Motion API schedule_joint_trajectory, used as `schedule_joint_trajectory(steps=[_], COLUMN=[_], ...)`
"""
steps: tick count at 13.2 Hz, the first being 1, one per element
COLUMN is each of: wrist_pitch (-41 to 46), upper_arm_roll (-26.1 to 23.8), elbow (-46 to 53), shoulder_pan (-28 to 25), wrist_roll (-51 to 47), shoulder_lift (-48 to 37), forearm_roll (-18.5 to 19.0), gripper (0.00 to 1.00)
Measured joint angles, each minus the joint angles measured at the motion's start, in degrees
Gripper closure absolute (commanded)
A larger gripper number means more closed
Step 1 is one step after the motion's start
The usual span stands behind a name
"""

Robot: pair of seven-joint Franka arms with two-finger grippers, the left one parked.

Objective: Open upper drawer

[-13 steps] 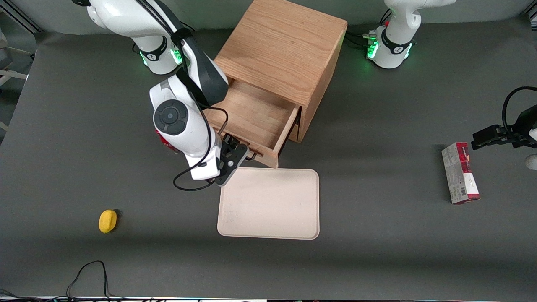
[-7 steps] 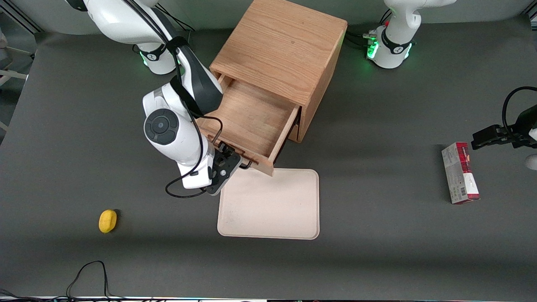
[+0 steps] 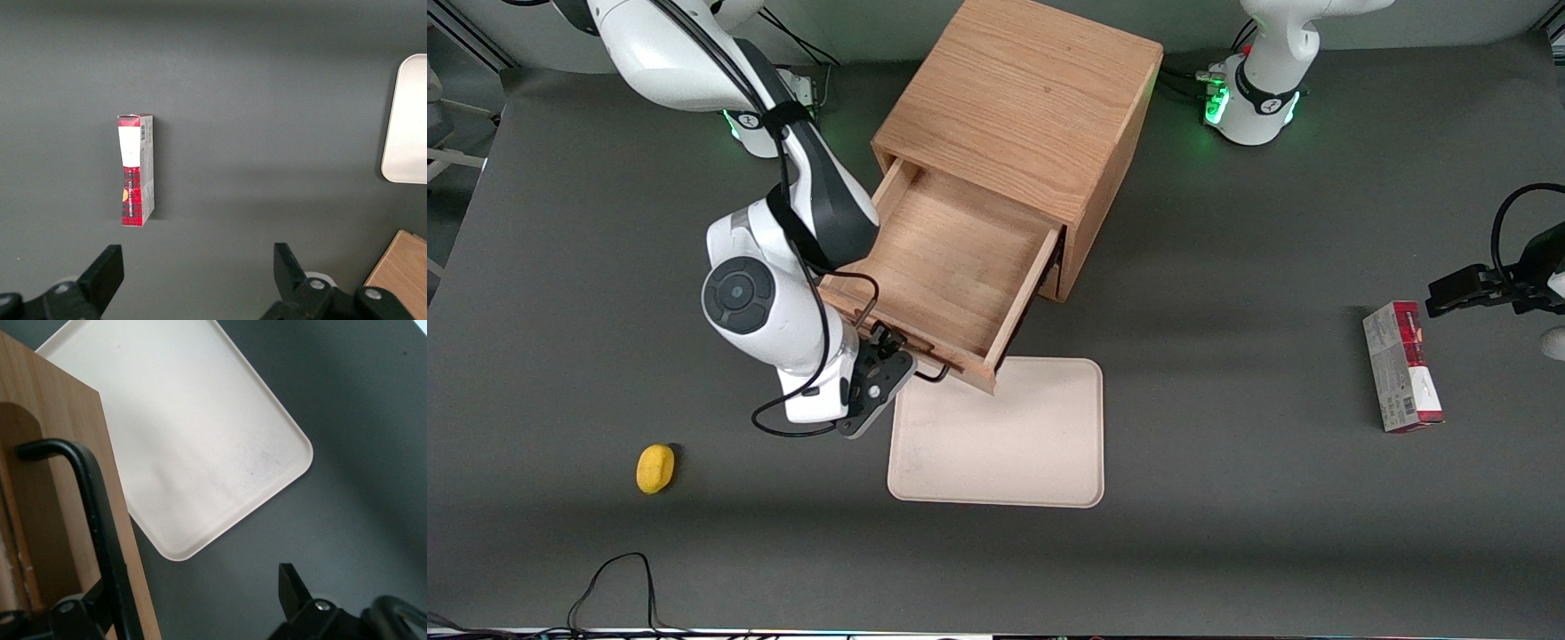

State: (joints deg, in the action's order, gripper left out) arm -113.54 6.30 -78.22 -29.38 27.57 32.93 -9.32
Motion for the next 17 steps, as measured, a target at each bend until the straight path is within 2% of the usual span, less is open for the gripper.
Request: schedule_joint_trajectory(steps=[7, 12, 17], wrist_pitch=[1.04, 9.77, 14.71], upper_arm_roll=[-0.04, 0.20, 1.33], elbow=[1.98, 11.90, 14.49], shoulder_pan=[0.67, 1.32, 1.78], wrist_roll=[0.02, 0.02, 0.01], shoulder_lift=[0.80, 0.32, -4.99], forearm_roll=[0.00, 0.07, 4.52], gripper=[0.00, 0.00, 0.00])
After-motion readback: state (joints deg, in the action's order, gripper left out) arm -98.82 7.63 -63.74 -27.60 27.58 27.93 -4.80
